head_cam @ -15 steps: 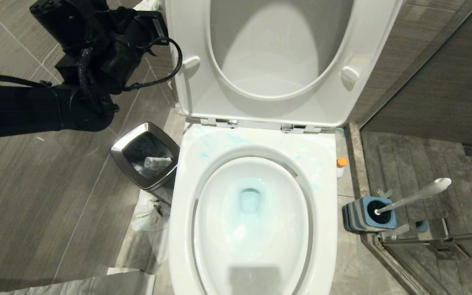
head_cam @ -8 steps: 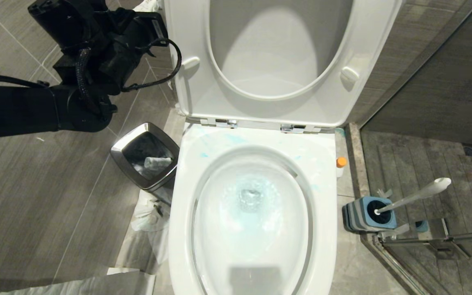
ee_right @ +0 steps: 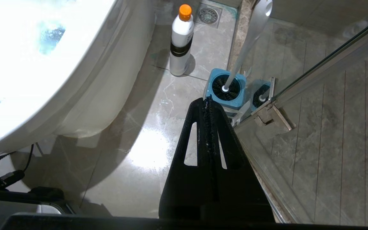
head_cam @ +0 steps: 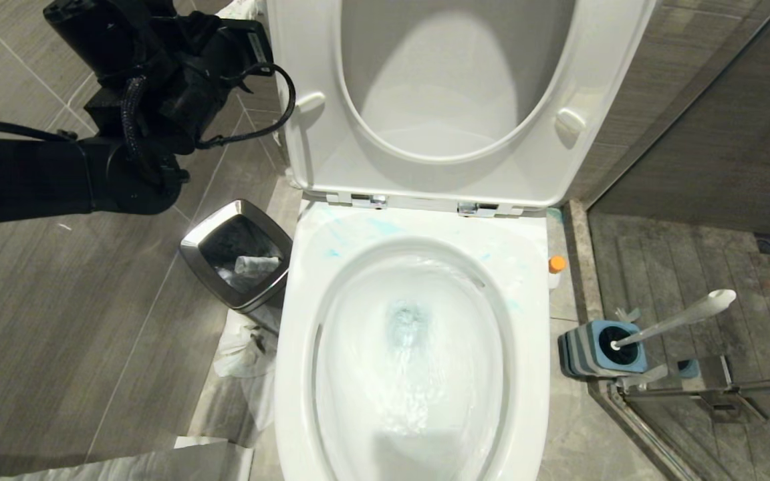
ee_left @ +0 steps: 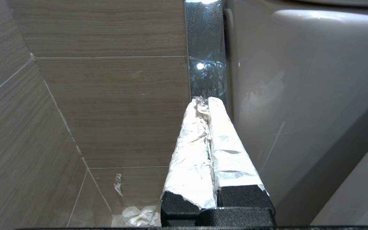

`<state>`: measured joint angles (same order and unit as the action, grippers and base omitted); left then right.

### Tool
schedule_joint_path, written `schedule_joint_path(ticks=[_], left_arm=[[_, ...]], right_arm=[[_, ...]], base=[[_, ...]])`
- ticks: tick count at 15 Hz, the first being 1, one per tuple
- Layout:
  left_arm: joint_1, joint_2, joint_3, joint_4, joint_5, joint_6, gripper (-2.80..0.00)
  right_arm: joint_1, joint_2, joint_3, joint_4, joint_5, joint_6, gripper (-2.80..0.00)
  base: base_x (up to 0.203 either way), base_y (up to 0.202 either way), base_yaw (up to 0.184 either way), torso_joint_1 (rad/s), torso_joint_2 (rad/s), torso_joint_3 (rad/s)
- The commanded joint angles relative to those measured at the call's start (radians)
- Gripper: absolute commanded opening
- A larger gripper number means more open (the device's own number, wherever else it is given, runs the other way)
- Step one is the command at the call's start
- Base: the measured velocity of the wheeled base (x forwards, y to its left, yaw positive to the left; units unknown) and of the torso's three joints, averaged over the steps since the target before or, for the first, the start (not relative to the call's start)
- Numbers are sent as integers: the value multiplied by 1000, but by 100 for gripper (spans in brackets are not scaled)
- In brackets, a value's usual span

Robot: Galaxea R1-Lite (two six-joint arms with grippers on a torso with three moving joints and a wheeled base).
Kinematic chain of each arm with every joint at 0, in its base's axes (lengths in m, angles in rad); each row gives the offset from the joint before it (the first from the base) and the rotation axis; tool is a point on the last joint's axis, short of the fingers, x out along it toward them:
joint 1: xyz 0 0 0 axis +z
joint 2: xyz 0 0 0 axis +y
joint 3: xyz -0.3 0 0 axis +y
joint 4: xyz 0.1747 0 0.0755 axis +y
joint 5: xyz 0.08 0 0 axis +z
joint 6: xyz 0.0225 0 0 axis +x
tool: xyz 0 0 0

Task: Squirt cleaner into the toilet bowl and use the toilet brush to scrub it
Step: Flush the toilet

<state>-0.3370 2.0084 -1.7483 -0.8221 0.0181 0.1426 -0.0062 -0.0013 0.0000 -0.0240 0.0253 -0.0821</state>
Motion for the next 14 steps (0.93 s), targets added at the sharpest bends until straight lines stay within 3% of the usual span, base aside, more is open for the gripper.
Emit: schedule_joint_path(ticks=[1, 8, 14], left_arm=[[1, -18, 1, -7, 2, 1, -280], [10, -178, -2, 2, 2, 17, -280], [-13, -392, 32, 83, 0, 50, -280]], right_arm=[[0, 0, 12, -1, 1, -1, -280], [0, 0, 12, -1, 1, -1, -280], [0, 0, 12, -1, 1, -1, -280]], base=[[0, 0, 0, 0, 0, 0], [0, 0, 0, 0, 0, 0], [0, 0, 0, 0, 0, 0]])
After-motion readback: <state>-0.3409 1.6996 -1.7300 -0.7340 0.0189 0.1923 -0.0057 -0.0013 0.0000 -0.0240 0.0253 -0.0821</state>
